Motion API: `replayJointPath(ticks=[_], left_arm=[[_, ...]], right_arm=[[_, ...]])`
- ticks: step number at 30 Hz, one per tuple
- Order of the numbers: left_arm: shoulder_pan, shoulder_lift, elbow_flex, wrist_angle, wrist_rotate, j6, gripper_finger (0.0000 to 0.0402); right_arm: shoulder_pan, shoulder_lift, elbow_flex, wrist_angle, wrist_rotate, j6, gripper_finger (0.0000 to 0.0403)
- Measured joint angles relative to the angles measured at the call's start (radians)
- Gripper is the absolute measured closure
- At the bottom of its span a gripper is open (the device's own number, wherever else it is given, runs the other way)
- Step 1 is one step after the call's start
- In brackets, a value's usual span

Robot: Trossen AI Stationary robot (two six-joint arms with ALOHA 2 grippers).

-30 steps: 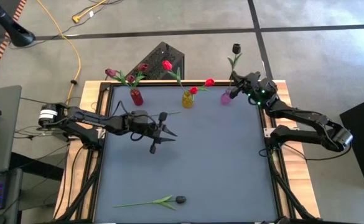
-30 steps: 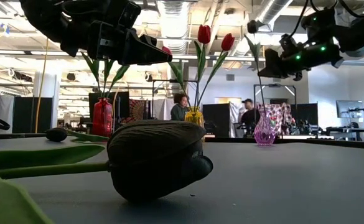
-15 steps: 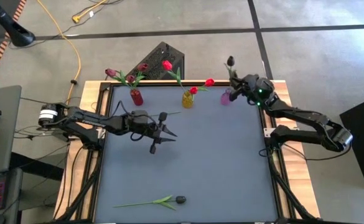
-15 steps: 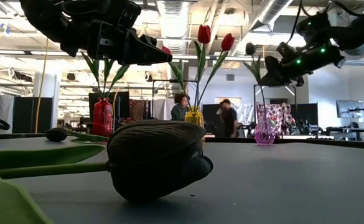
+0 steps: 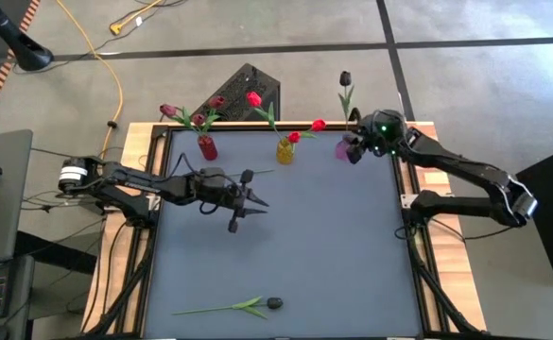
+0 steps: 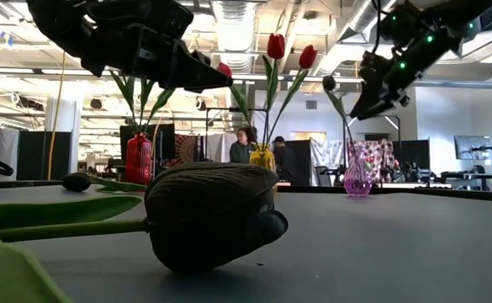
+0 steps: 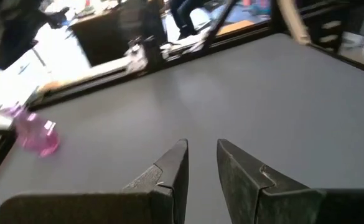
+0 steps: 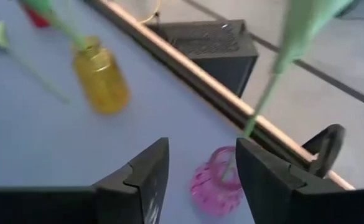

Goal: Sort flowers into vase by color
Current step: Put the top black tulip into the purple vase

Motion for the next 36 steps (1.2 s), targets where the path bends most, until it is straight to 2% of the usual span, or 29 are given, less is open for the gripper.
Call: replayJointPath(ticks=[4,11,13,17,20,24,30,36], left_arm=[[0.001,0.0,0.008,-0.045,-0.077,-0.09,0.0329],[-0.021,0.004,0.091,-0.287,-0.095,-0.23,0.0329],[-0.04,0.005,0.109,-0.361,-0.168,-0.259,0.0329],[-0.066,0.005,0.141,-0.525,-0.392,-0.299,0.0325],[-0.06,0.005,0.145,-0.588,-0.474,-0.327,0.0311],[-0.03,0.011,0.145,-0.69,-0.576,-0.366,0.0278],[0.046,0.08,0.142,-0.733,-0.599,-0.295,0.0233],[0.133,0.187,0.145,-0.677,-0.573,-0.222,0.0217]], right_arm=[[0.07,-0.033,0.022,-0.073,0.0,-0.002,0.0192],[0.215,-0.121,0.022,-0.157,0.0,0.024,0.02],[0.264,-0.136,0.022,-0.165,0.0,0.052,0.0201],[0.384,-0.144,0.022,-0.165,0.0,0.089,0.0202],[0.474,-0.143,0.022,-0.164,0.007,0.111,0.0202],[0.586,-0.142,0.022,-0.161,0.083,0.137,0.0202],[0.721,-0.139,0.021,-0.151,0.203,0.143,0.0202],[0.796,-0.126,-0.02,-0.054,0.214,0.135,0.0202]])
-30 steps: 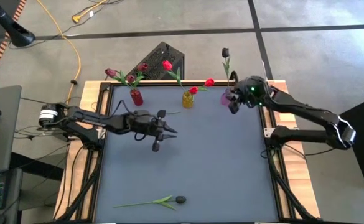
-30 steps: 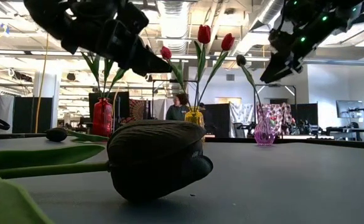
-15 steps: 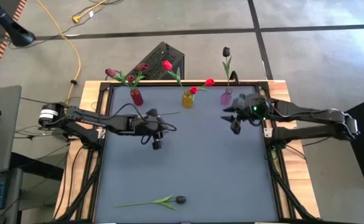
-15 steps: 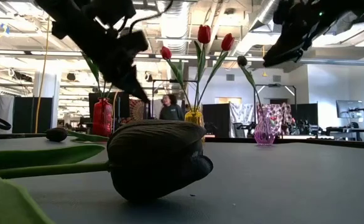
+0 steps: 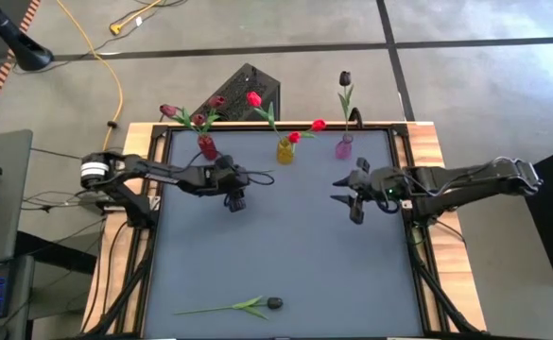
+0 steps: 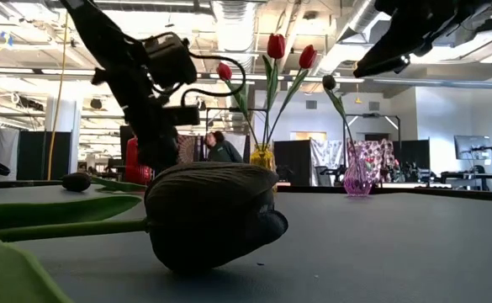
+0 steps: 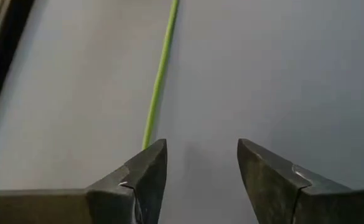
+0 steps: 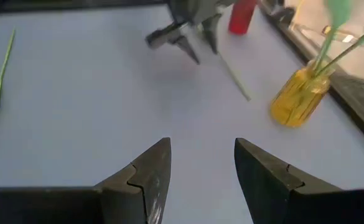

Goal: Sort flowers into vase by color
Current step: Put the top black tulip into the purple vase

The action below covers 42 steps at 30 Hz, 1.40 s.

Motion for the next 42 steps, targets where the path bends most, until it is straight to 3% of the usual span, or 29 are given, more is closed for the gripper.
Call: replayJointPath(ticks=[12,22,32,42], left_arm=[[0.165,0.013,0.001,-0.027,0.177,0.109,0.0216],[0.206,0.014,0.001,-0.054,0.184,0.194,0.0216],[0.251,0.014,0.002,-0.077,0.206,0.175,0.0216],[0.324,0.011,0.007,-0.215,0.395,0.091,0.023]], right_arm=[[0.023,0.065,-0.002,0.007,0.0,-0.02,0.0202],[0.023,0.125,-0.001,0.056,0.0,-0.059,0.0202],[0.023,0.128,-0.001,0.061,0.0,-0.058,0.0202],[0.028,0.128,-0.001,0.061,-0.001,-0.068,0.0202]])
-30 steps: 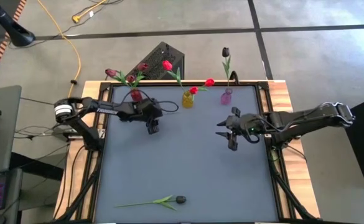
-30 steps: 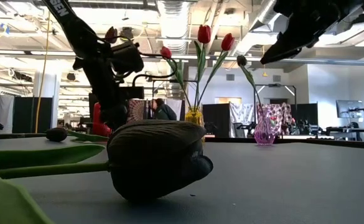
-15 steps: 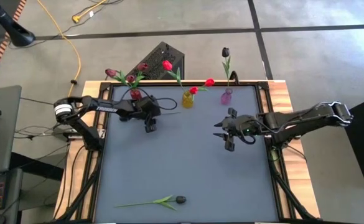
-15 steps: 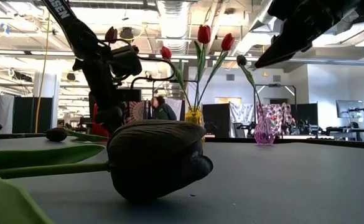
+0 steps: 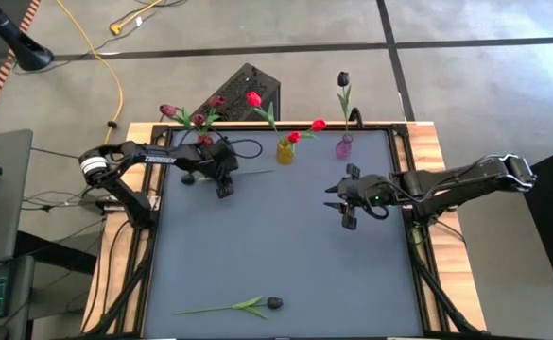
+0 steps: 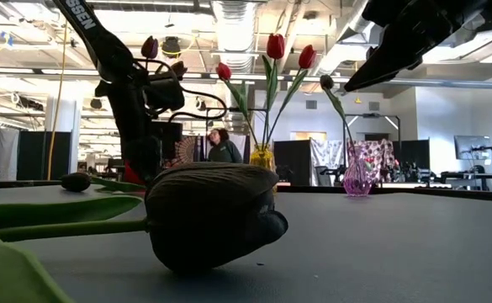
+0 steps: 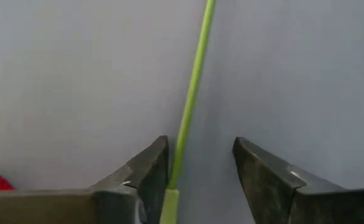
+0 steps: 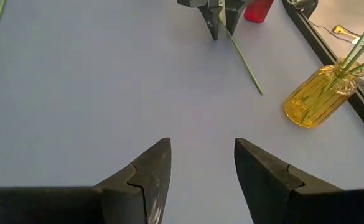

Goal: Sort flowers into vase by color
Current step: Put the top black tulip into the purple vase

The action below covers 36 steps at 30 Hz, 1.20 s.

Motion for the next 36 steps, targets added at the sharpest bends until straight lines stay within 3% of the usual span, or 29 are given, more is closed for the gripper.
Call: replayJointPath(ticks=[3,7,9,15,22,29,32,36], left_arm=[[-0.005,0.0,0.0,-0.011,0.014,-0.001,0.0273],[-0.029,0.0,-0.003,-0.01,0.041,0.003,0.0369],[-0.045,-0.002,-0.004,0.0,0.056,-0.004,0.0391],[-0.117,0.001,0.008,0.014,0.119,-0.051,0.0399],[-0.238,0.004,0.084,0.07,0.292,-0.091,0.0401],[-0.351,0.004,0.112,0.367,0.312,-0.383,0.0401],[-0.384,0.004,0.112,0.454,0.287,-0.533,0.0401],[-0.422,0.004,0.112,0.482,0.171,-0.724,0.0401]], right_arm=[[0.005,0.0,0.0,0.004,0.0,0.01,0.0202],[0.016,0.0,0.0,0.022,-0.002,0.019,0.0202],[0.025,0.001,0.0,0.03,-0.003,0.019,0.0202],[0.046,0.001,0.0,0.034,-0.002,0.017,0.0202],[0.093,0.001,0.0,0.039,-0.003,-0.056,0.0202],[0.113,0.075,0.0,0.042,-0.003,-0.157,0.0202],[0.113,0.139,0.0,0.073,-0.003,-0.308,0.0202],[0.155,0.226,0.004,0.214,-0.003,-0.558,0.0203]])
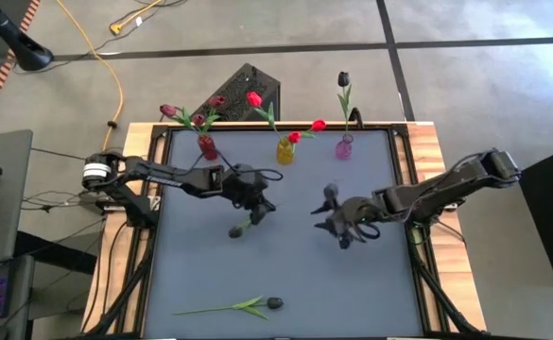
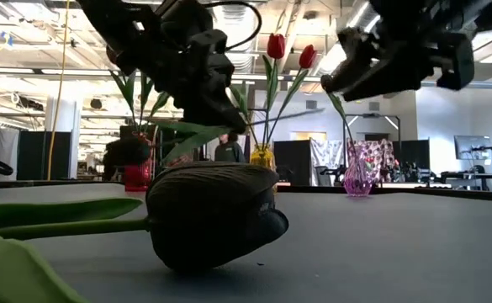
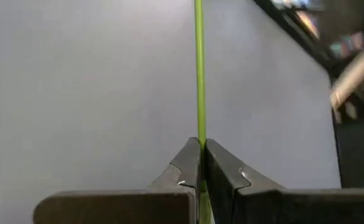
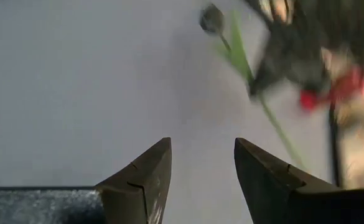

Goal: Sort flowers into vase by color
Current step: Put the top black tulip into the purple vase

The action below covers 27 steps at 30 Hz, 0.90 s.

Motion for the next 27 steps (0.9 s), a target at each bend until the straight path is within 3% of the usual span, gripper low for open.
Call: replayJointPath(ticks=[3,5,9,11,20,27], left_arm=[[-0.016,0.0,0.0,0.0,-0.049,-0.182,0.0401],[-0.026,0.0,0.0,0.001,-0.039,-0.275,0.0401],[-0.049,0.0,0.0,0.004,-0.021,-0.363,0.0401],[-0.058,0.0,0.0,0.012,-0.023,-0.379,0.0401],[-0.068,0.0,0.0,0.026,-0.034,-0.398,0.0401],[-0.069,0.0,0.002,0.026,-0.018,-0.399,0.0401]], right_arm=[[0.039,0.067,0.024,0.084,0.025,-0.205,0.0207],[0.061,0.116,0.041,0.131,0.1,-0.318,0.0211],[0.07,0.216,0.072,0.221,0.295,-0.463,0.0218],[0.061,0.263,0.092,0.231,0.337,-0.508,0.0221],[0.0,0.415,0.183,0.242,0.383,-0.515,0.0233],[-0.04,0.431,0.203,0.234,0.396,-0.512,0.0237]])
